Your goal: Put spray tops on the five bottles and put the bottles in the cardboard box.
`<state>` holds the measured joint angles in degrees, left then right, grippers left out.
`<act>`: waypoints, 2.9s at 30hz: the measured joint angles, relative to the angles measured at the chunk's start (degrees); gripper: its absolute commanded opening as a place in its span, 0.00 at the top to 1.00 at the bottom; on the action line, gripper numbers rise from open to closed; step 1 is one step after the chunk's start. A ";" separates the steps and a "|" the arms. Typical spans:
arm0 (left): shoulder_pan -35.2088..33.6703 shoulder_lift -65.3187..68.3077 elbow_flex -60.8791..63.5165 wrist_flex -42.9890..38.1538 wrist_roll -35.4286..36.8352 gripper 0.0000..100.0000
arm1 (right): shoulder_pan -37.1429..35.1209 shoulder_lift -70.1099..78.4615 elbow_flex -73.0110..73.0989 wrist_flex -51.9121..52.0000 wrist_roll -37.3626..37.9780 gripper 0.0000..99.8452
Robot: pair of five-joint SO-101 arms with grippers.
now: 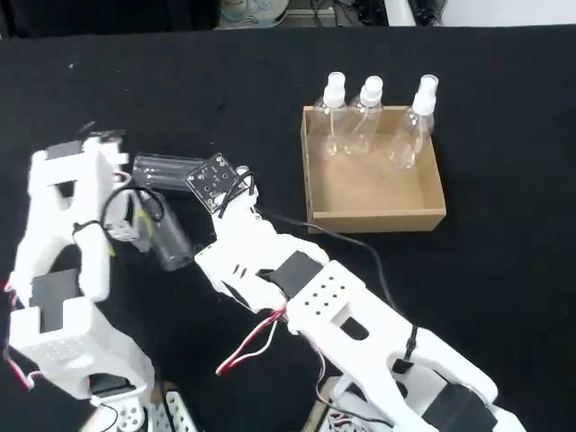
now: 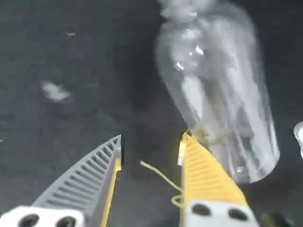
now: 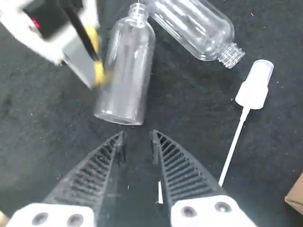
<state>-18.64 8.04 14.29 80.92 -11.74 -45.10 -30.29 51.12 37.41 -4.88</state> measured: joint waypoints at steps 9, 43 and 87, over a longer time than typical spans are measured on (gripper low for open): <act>-1.41 -11.78 4.66 0.09 0.00 0.80 | 2.20 0.00 0.00 0.00 0.00 0.95; 1.93 25.14 -37.19 12.84 16.79 0.77 | 2.20 0.09 0.97 -0.53 0.00 0.95; -29.71 -19.60 0.70 6.15 12.13 0.76 | -10.64 9.76 -4.57 -9.76 -14.95 0.77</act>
<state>-48.35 -11.56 14.99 87.08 0.40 -55.74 -20.53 46.55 27.65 -19.82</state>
